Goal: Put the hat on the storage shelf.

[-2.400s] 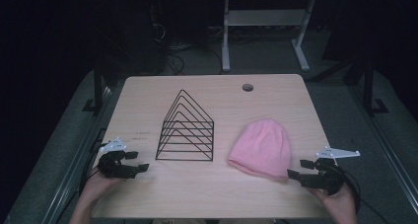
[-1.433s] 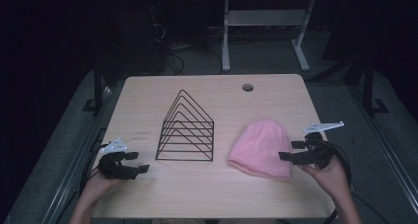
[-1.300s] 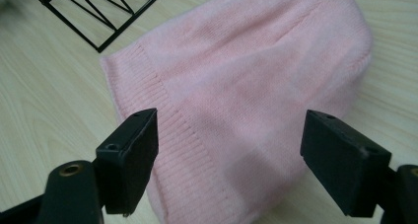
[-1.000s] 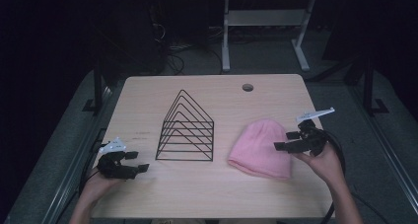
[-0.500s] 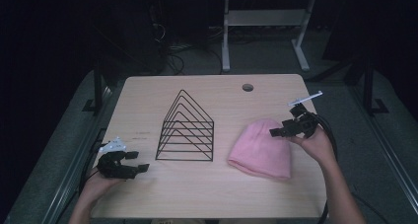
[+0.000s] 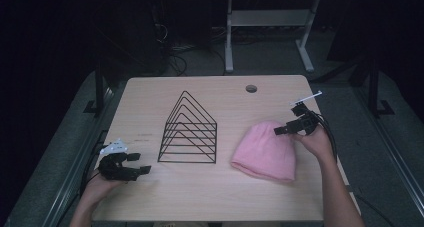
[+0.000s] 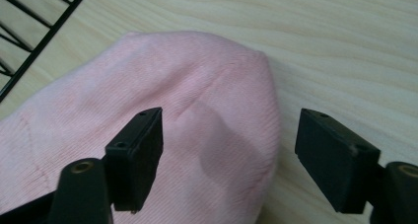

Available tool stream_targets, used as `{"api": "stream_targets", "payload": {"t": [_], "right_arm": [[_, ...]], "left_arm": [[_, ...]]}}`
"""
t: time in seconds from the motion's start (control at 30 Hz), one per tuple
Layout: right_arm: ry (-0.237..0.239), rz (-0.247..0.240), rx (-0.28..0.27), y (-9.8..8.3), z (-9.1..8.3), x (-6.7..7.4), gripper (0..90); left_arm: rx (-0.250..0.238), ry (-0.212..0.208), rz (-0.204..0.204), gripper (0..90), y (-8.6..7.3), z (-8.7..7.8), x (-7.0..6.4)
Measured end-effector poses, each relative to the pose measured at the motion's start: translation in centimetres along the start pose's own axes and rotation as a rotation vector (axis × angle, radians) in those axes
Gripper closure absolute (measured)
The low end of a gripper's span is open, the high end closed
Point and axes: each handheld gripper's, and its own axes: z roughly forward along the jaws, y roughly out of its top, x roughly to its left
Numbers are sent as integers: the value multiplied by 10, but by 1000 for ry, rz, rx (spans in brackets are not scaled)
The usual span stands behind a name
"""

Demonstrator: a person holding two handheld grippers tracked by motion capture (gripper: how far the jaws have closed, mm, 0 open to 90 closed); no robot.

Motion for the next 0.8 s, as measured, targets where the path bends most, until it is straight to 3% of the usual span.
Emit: {"api": "stream_targets", "payload": {"t": [0.13, 0.53, 0.8], "right_arm": [[-1, 29, 17, 0, 4, -5, 304], [-8, 46, 51, 0, 17, -7, 447], [0, 60, 78, 0, 25, -7, 472]], "left_arm": [[2, -1, 5, 262, 0, 1, 0], [2, 5, 3, 262, 0, 0, -1], [1, 4, 3, 262, 0, 1, -1]]}}
